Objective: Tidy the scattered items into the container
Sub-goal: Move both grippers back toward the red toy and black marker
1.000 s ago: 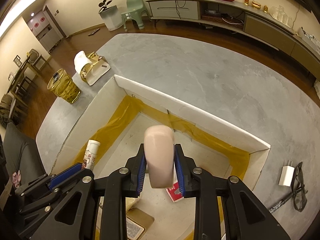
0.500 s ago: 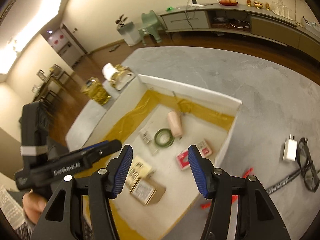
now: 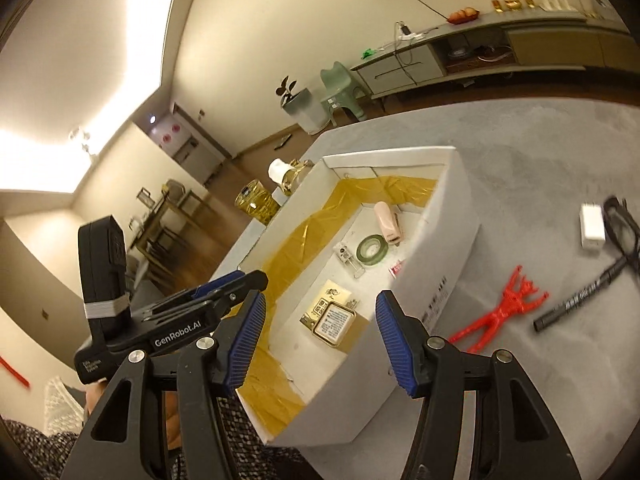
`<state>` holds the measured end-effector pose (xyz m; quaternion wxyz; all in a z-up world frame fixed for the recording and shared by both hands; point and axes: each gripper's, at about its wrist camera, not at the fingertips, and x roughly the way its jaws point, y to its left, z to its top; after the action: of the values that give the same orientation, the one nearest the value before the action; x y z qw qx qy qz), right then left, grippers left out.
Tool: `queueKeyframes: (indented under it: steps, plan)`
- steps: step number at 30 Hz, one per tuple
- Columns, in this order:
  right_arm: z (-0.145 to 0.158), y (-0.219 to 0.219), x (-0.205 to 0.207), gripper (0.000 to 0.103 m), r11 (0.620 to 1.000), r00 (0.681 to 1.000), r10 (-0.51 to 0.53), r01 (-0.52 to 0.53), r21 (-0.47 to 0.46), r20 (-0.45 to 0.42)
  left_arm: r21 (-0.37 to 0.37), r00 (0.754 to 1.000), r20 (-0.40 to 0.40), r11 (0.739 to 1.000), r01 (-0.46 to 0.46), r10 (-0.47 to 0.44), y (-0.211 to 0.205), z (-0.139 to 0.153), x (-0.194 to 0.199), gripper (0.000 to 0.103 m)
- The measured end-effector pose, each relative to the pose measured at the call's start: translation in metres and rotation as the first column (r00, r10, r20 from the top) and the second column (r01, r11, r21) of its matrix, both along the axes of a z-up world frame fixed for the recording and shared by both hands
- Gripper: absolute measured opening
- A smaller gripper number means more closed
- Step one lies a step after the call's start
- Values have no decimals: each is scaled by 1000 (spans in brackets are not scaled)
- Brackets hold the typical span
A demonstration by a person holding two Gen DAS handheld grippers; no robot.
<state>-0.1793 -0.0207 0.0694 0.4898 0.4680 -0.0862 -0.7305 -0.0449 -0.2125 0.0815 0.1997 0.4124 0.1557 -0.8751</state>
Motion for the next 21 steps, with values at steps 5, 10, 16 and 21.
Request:
queueKeyframes:
  steps: [5, 10, 16, 21]
  plan:
    - [-6, 31, 6, 59, 997, 999, -23, 25, -69, 37, -29, 999, 7, 999, 39, -39, 33, 3, 0, 46]
    - [4, 52, 0, 59, 995, 998, -62, 64, -82, 24, -93, 990, -6, 986, 140, -141, 82, 13, -5, 46]
    - [11, 82, -17, 59, 985, 989, -143, 145, -91, 30, -116, 960, 17, 953, 281, -281, 136, 11, -21, 46]
    - [4, 99, -34, 59, 976, 978, -197, 202, -82, 67, -107, 932, 62, 926, 362, -358, 169, -5, -40, 46]
